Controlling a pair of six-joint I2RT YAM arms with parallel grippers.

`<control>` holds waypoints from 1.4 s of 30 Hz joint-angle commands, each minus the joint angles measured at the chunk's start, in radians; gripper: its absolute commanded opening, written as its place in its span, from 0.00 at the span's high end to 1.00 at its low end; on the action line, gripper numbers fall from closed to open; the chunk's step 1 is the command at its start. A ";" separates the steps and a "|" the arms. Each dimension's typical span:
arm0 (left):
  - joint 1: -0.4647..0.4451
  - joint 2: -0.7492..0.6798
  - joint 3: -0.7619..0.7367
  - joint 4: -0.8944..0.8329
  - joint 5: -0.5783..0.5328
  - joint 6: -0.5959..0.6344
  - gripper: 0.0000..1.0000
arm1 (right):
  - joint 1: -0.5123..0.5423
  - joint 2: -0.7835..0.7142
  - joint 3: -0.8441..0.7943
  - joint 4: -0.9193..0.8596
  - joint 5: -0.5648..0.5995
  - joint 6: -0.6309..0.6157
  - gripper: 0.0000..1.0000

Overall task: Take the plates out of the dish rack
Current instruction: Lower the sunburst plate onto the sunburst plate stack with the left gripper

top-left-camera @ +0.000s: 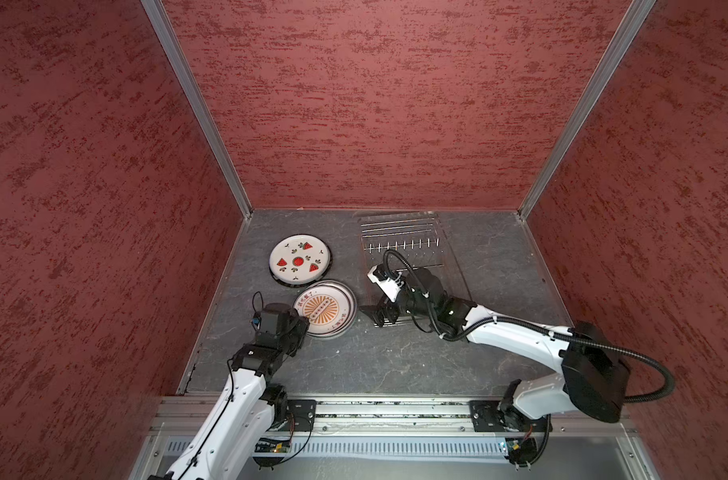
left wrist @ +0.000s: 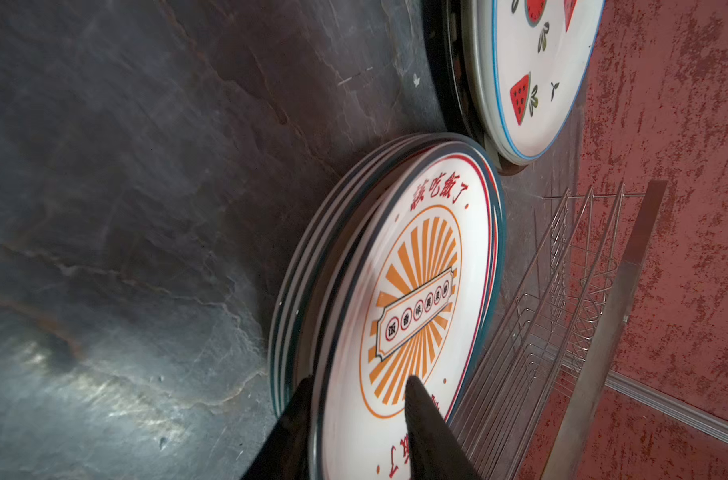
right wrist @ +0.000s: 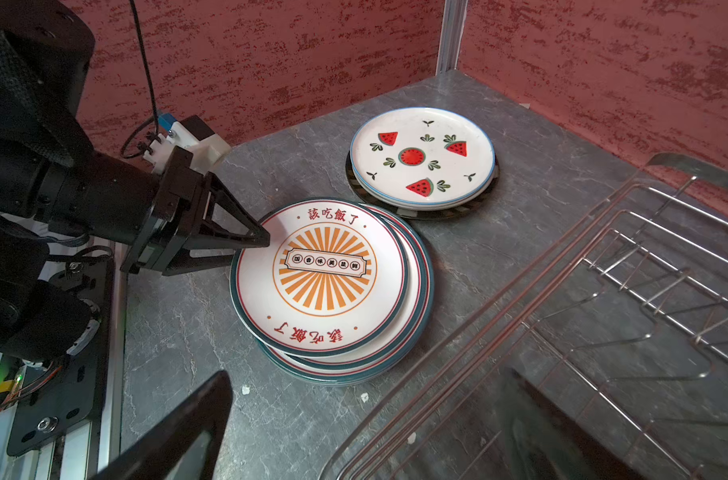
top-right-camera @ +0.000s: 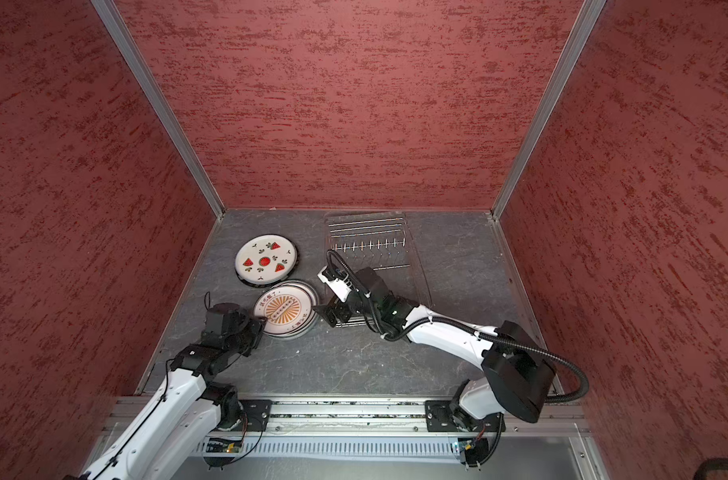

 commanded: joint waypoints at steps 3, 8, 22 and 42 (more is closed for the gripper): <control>0.007 -0.006 -0.030 0.012 -0.031 -0.022 0.63 | 0.006 0.027 -0.010 0.031 0.021 -0.012 0.01; 0.004 -0.002 -0.026 0.021 -0.021 -0.008 0.63 | 0.006 0.037 -0.008 0.034 0.029 -0.012 0.01; -0.033 0.017 -0.006 0.030 -0.051 -0.015 0.63 | 0.006 0.042 -0.008 0.040 0.030 -0.009 0.01; -0.078 0.014 0.028 -0.006 -0.109 -0.018 0.63 | 0.006 0.026 -0.028 0.038 0.056 -0.011 0.01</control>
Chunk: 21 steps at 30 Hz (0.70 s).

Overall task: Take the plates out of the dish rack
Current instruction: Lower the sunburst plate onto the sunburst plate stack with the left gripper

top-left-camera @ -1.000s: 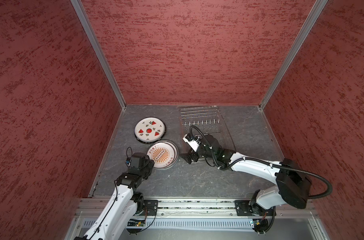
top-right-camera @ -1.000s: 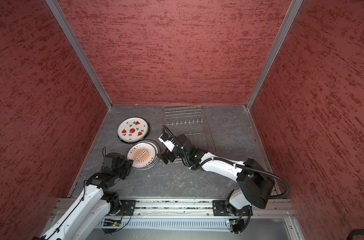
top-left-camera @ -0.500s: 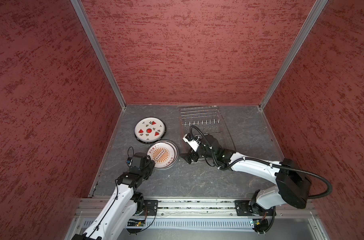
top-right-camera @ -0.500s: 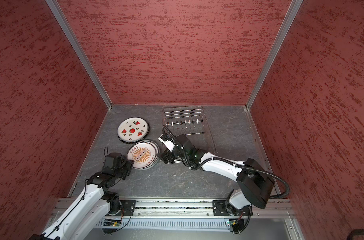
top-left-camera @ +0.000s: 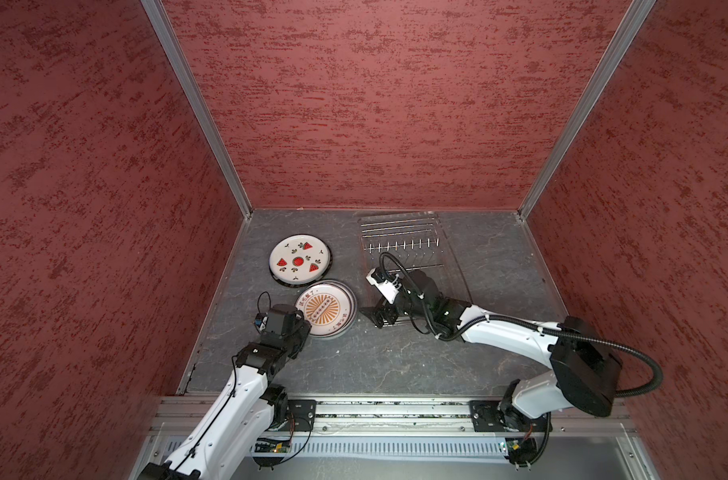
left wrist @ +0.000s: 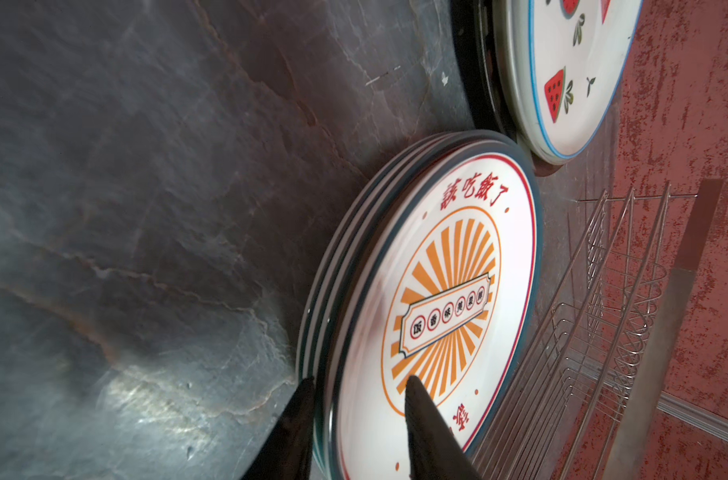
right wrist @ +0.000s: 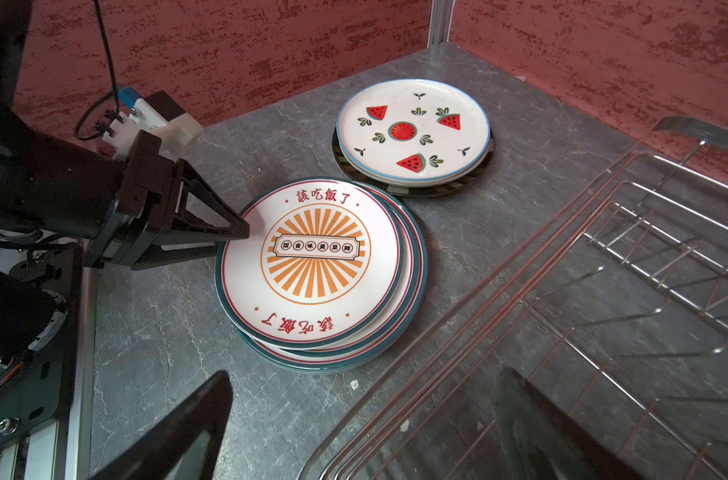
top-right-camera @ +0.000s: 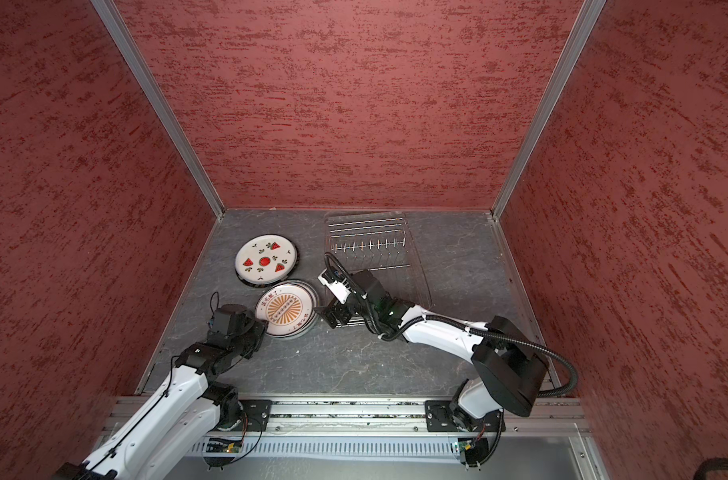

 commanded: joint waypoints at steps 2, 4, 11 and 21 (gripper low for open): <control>-0.007 -0.017 0.034 -0.001 -0.024 -0.003 0.63 | 0.006 -0.016 -0.014 0.028 0.022 -0.012 0.01; -0.007 -0.013 0.034 0.000 -0.022 -0.003 0.63 | 0.006 -0.015 -0.015 0.029 0.024 -0.012 0.01; -0.022 0.030 0.041 0.035 -0.015 -0.005 0.63 | 0.006 -0.015 -0.019 0.034 0.026 -0.013 0.01; -0.032 0.044 0.031 0.062 -0.022 -0.015 0.62 | 0.006 -0.012 -0.025 0.038 0.031 -0.015 0.01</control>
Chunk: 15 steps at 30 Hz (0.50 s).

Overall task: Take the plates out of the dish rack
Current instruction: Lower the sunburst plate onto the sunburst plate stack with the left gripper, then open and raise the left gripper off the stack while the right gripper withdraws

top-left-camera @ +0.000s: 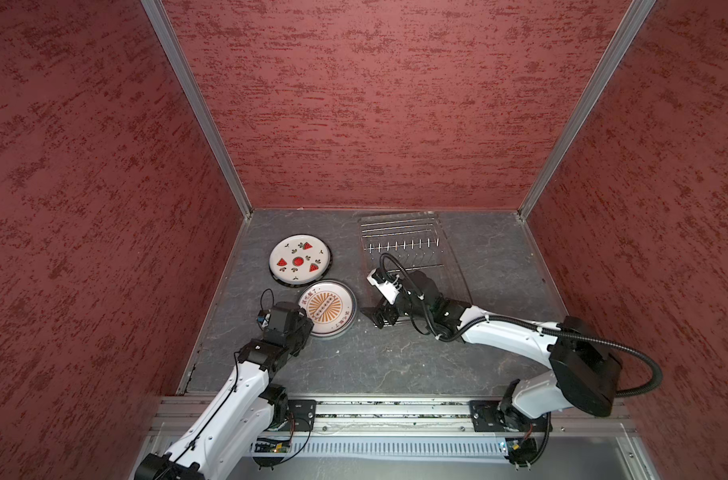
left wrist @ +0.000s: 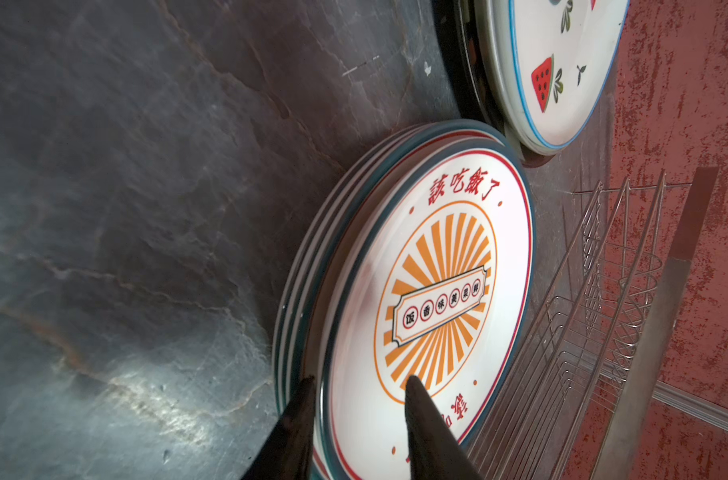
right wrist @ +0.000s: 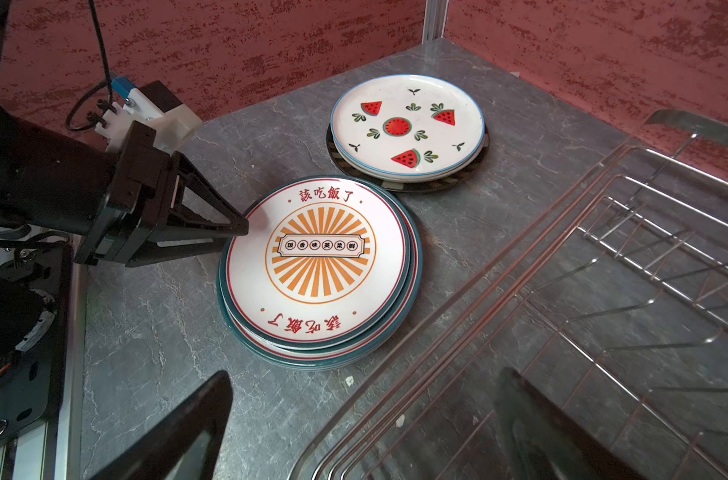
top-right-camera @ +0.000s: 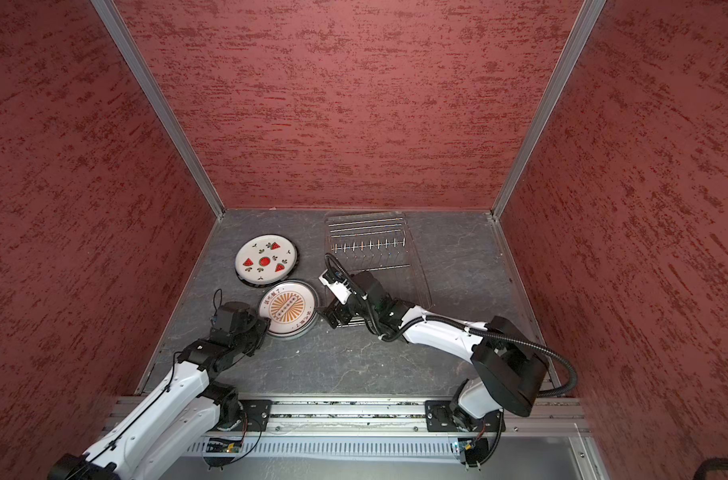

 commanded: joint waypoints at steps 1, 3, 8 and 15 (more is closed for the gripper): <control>-0.006 -0.002 0.012 0.039 -0.012 -0.013 0.63 | 0.006 -0.013 -0.014 0.034 0.021 -0.014 0.01; -0.005 0.006 0.007 0.059 0.007 -0.009 0.62 | 0.006 -0.013 -0.020 0.039 0.023 -0.015 0.01; -0.007 0.023 0.018 0.058 0.002 -0.002 0.62 | 0.006 -0.025 -0.041 0.062 0.042 -0.015 0.01; -0.001 0.007 0.012 0.040 0.001 -0.003 0.62 | 0.006 -0.061 -0.062 0.085 0.068 0.001 0.01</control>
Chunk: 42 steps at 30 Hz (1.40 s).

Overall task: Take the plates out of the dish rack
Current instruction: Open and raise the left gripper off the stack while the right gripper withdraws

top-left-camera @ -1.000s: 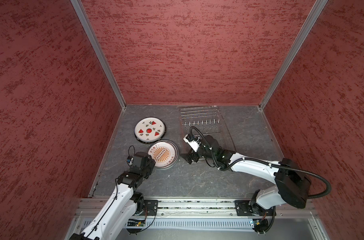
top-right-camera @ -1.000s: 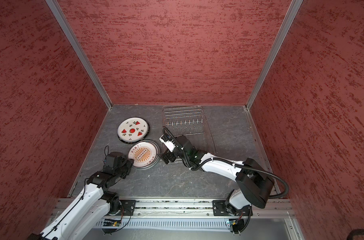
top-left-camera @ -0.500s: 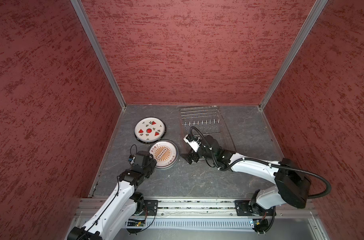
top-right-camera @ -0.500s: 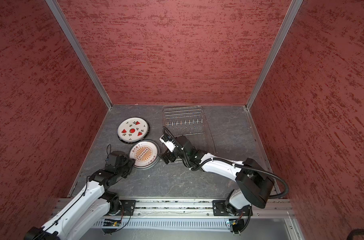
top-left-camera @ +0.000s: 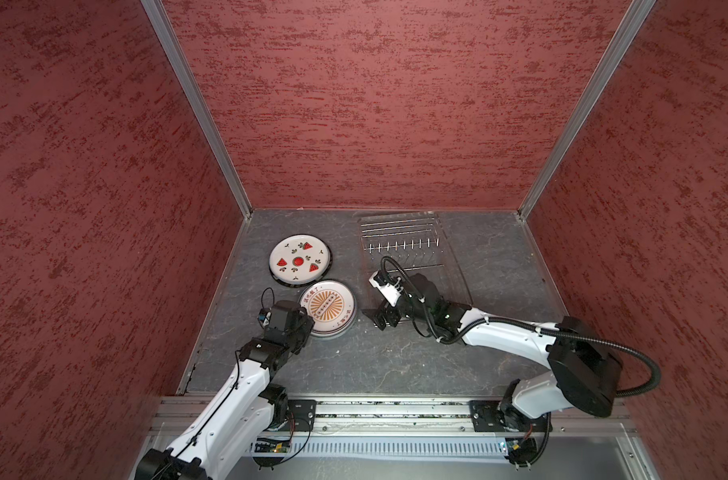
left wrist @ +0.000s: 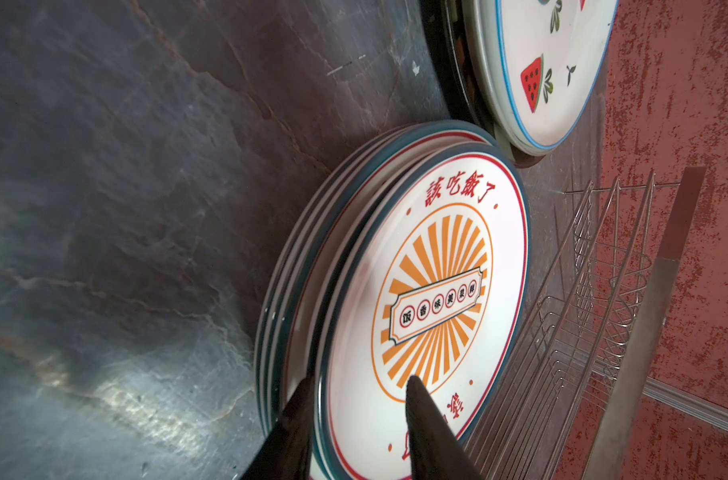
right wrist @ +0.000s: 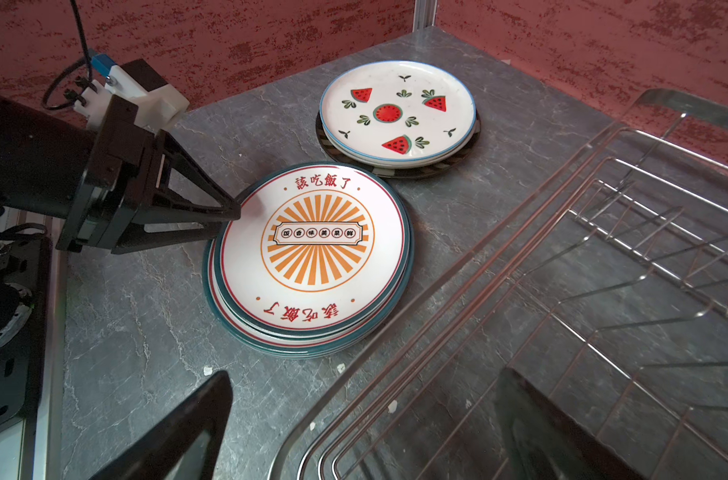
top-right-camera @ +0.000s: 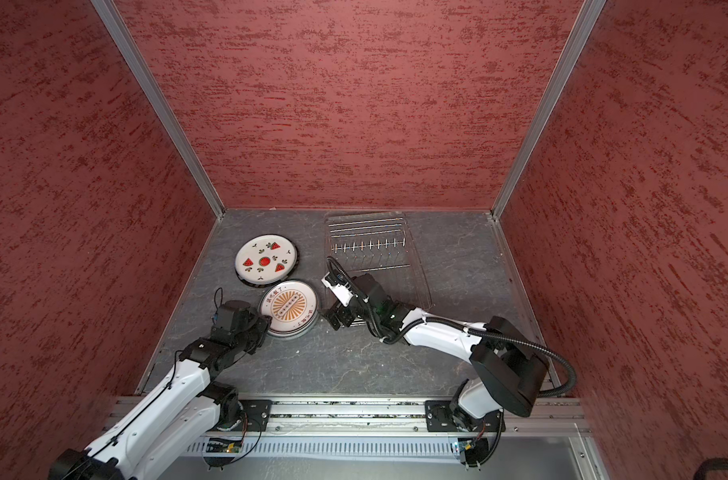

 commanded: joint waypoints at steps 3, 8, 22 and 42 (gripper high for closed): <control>0.019 -0.027 0.040 -0.023 -0.008 0.045 0.55 | 0.001 -0.086 -0.056 0.119 0.135 0.034 0.01; 0.038 -0.068 0.041 -0.045 -0.014 0.069 0.51 | -0.060 -0.181 -0.102 0.172 0.196 0.119 0.01; 0.060 -0.187 0.135 -0.188 -0.080 0.139 0.37 | -0.312 -0.409 -0.114 0.023 0.314 0.381 0.01; 0.157 0.045 0.186 0.439 -0.405 0.827 0.01 | -0.751 -0.457 -0.337 0.212 0.679 0.272 0.02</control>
